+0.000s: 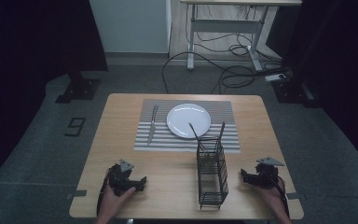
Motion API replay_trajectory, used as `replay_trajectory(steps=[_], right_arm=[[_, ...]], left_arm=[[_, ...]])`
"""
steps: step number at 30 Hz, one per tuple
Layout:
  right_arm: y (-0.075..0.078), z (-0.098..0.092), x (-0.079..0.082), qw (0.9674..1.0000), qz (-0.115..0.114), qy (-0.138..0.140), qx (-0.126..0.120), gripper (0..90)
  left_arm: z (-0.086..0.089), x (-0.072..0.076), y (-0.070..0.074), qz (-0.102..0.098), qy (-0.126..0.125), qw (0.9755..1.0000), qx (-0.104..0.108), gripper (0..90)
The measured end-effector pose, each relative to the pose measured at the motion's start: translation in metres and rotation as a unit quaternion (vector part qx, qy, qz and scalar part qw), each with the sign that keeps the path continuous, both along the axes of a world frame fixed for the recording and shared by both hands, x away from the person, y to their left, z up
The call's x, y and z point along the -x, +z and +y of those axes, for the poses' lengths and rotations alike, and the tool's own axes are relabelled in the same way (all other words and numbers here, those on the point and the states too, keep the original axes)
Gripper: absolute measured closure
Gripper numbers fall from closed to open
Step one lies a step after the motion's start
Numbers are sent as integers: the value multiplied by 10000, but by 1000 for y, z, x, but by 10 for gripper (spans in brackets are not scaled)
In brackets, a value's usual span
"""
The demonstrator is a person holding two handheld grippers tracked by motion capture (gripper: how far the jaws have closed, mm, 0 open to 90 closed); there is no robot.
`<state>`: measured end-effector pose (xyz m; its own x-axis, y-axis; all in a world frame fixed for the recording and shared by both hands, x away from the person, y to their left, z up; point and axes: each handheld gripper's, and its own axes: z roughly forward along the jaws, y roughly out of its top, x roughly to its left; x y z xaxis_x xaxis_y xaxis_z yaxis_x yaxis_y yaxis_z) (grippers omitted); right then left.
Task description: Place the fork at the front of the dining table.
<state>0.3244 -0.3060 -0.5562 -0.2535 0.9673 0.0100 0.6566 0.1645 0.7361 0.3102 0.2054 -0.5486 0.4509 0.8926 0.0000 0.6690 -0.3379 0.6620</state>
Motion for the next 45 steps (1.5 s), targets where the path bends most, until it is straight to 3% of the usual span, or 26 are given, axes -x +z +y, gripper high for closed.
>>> replay_trajectory(steps=[10, 15, 20, 26, 45], right_arm=[[7, -1, 0, 9998, -49, -19, -177, 131], [24, 0, 3, 9992, -264, 69, -291, 132], [51, 4, 7, 9969, -590, 196, -473, 145], [69, 10, 7, 9948, -741, 320, -618, 155], [104, 29, 2, 9899, -1061, 613, -719, 199]], left_arm=[[0, 0, 0, 0, -9, 10000, -6, 0], [0, 0, 0, 3, -16, 10000, -8, 0], [0, -1, 0, 5, -21, 10000, -9, 0], [0, -1, 0, 6, -27, 10000, -6, 0], [-1, -1, 0, -1, -27, 10000, 8, 0]])
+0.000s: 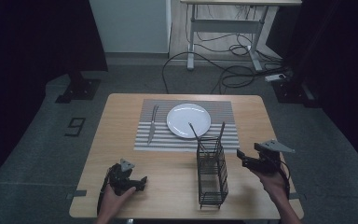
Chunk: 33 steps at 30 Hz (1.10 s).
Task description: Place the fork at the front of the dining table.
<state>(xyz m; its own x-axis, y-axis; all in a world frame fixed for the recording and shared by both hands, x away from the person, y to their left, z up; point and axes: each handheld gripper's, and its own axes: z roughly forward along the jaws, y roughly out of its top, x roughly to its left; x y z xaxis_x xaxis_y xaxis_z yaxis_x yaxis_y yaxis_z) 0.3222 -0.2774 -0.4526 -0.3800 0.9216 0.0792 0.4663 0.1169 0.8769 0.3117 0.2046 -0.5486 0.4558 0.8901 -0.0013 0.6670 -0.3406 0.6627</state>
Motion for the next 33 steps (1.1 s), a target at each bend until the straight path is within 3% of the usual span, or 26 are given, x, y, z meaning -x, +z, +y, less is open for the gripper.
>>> replay_trajectory(steps=[15, 33], right_arm=[[13, 19, -11, 9999, -99, 110, -24, 252], [27, 38, -31, 9993, 142, 356, 27, 352]], left_arm=[[0, 0, 0, 0, 2, 10000, 2, 0], [0, 0, 0, 0, -2, 10000, -3, 0]])
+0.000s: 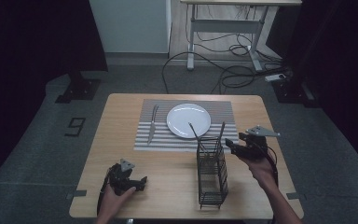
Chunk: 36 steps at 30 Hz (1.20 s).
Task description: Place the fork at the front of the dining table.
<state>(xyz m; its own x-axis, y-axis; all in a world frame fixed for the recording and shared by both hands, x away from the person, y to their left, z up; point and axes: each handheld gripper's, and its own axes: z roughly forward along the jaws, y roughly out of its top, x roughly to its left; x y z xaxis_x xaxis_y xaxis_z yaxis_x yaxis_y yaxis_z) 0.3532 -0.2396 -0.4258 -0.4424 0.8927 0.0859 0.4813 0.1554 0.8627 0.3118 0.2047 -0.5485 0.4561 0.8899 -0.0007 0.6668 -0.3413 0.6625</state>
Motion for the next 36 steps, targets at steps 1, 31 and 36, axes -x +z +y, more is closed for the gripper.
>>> replay_trajectory(steps=[1, 31, 36], right_arm=[[0, 1, -1, 10000, 12, 22, 23, 361], [9, 32, -33, 9991, 230, 324, 152, 699], [8, 34, -33, 9988, 270, 384, 150, 800]], left_arm=[[0, 0, 0, 1, 2, 10000, 4, 0], [0, 0, 0, 9, -30, 10000, -2, 0], [1, 0, 0, 8, -38, 10000, -1, 0]])
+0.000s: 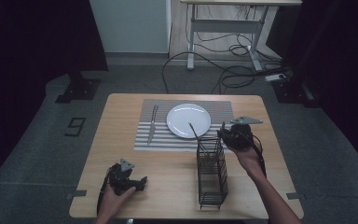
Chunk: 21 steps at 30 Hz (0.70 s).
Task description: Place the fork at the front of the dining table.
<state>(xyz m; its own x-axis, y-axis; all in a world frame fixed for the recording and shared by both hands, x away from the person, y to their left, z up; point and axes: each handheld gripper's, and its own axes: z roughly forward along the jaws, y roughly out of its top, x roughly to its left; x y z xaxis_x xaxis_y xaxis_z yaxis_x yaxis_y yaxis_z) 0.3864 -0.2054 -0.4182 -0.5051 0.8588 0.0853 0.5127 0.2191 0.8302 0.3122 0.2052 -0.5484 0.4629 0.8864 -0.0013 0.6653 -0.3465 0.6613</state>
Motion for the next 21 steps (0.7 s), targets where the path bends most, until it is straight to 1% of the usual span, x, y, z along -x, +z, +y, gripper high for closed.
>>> replay_trajectory(steps=[3, 10, 13, 14, 15, 16, 17, 18, 19, 20, 21], right_arm=[[1, 1, 1, 10000, -10, -2, 29, 806], [3, -2, 3, 9998, 105, 86, -173, 829], [5, -1, 5, 9995, 112, 145, -257, 843], [8, 0, 7, 9992, 79, 197, -328, 852], [8, 0, 7, 9992, 79, 197, -328, 852], [12, 3, 10, 9993, -8, 217, -301, 857], [12, 3, 10, 9993, -8, 217, -301, 857], [17, 5, 12, 9992, -65, 253, -300, 862], [17, 5, 12, 9992, -65, 253, -300, 862], [23, 8, 15, 9994, -252, 223, -101, 863], [23, 8, 15, 9994, -252, 223, -101, 863]], left_arm=[[0, 0, 0, 0, -1, 10000, 0, 0], [0, 0, 0, 2, -1, 10000, -2, 0], [0, 0, 0, 1, -3, 10000, -2, 0], [0, 0, 0, -1, -7, 10000, 0, 0], [0, 0, 0, -1, -7, 10000, 0, 0], [0, 0, 0, 2, -9, 10000, -1, 0], [0, 0, 0, 2, -9, 10000, -1, 0], [0, 0, 0, 1, -9, 10000, 1, 0], [0, 0, 0, 1, -9, 10000, 1, 0], [0, 0, 0, 2, -5, 10000, 8, 0], [0, 0, 0, 1, -8, 10000, 6, 0]])
